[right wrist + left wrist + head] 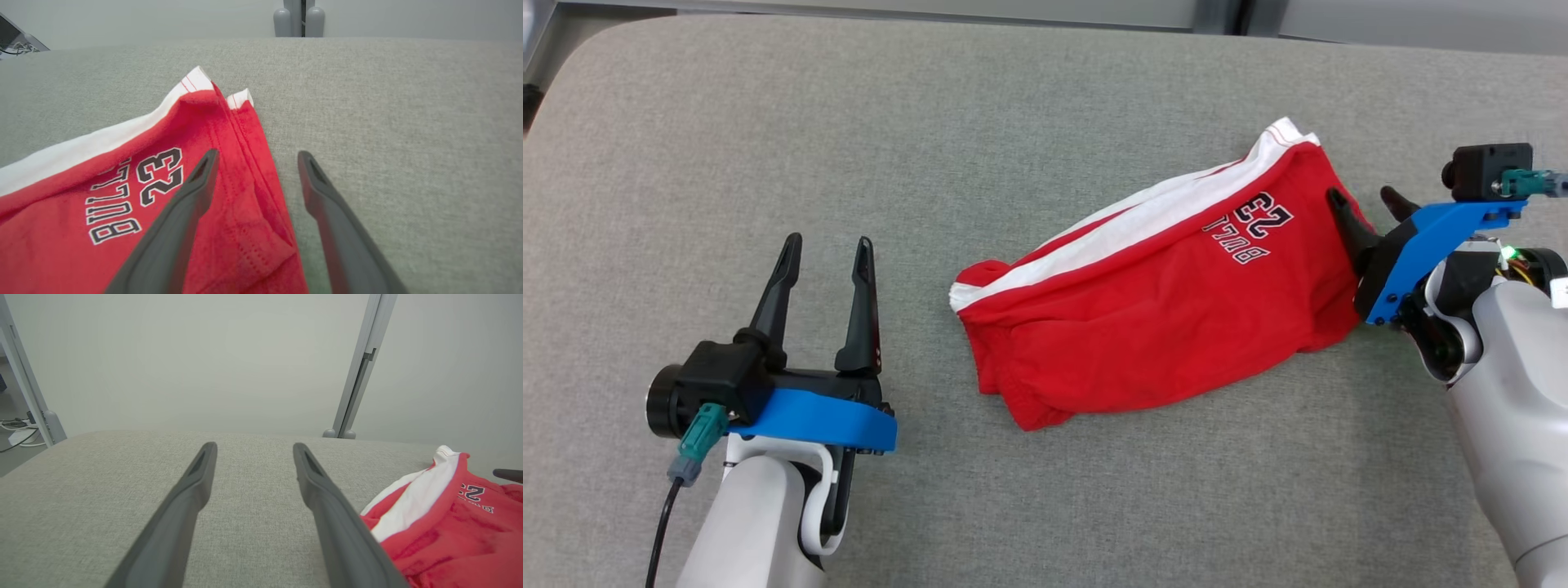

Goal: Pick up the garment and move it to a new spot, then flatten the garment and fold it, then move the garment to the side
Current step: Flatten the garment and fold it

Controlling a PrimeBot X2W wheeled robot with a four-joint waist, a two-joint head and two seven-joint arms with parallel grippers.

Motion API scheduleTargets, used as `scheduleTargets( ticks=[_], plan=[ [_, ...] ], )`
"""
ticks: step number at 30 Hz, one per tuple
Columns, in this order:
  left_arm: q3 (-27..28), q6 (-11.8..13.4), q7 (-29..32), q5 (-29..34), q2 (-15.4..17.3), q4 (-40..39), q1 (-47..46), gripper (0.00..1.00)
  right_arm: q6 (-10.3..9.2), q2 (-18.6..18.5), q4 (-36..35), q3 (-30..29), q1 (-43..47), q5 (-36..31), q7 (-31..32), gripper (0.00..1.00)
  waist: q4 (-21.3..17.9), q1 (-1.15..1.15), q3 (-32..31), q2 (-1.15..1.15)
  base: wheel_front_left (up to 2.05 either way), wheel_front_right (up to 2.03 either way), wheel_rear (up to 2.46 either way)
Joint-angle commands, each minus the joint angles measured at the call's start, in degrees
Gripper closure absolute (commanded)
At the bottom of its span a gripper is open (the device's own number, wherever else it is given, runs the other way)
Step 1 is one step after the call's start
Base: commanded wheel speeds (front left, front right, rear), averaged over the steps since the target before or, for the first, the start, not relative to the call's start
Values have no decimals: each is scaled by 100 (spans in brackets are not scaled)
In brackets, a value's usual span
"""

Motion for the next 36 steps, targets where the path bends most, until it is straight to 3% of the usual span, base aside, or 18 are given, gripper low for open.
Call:
scheduleTargets(
  ticks=[1, 8, 9, 10, 11, 22, 30, 36],
  plan=[
    [22, -33, -25, 40, -3, -13, 18, 0, 1, -13, 53, -32, -79, -74, -34, 0, 32, 0, 24, 0, 0, 0, 0],
    [194, -199, -25, 225, -172, 72, 40, 0, 8, 366, 810, -4, -129, -693, 305, 0, 143, 0, 60, 0, 0, 0, 0],
    [203, -216, -25, 229, -190, 92, 45, 0, 9, 414, 846, 15, -105, -709, 330, 25, 144, 0, 57, 0, 0, 0, 0],
    [217, -230, -25, 239, -205, 112, 49, 0, 9, 440, 864, 23, -88, -728, 307, 76, 142, 0, 50, 0, 0, 0, 0],
    [235, -239, -25, 261, -213, 128, 53, 0, 10, 456, 866, 24, -66, -727, 271, 100, 137, 0, 37, 0, 0, 0, 0],
    [245, -315, -26, 426, -157, 206, 275, 0, 1, 143, 486, -742, 406, -575, -736, 100, -95, 0, -417, 0, 0, 0, 0],
    [254, -335, -26, 449, -75, 163, 559, 0, 2, -204, 159, -1426, 978, -1352, -1065, 100, -376, 0, -804, 0, 0, 0, 0],
    [189, -335, -26, 413, -50, 197, 715, 0, 1, 25, -346, -1953, 1391, -1955, -976, 100, -442, 0, -1032, 0, 0, 0, 0]
  ],
)
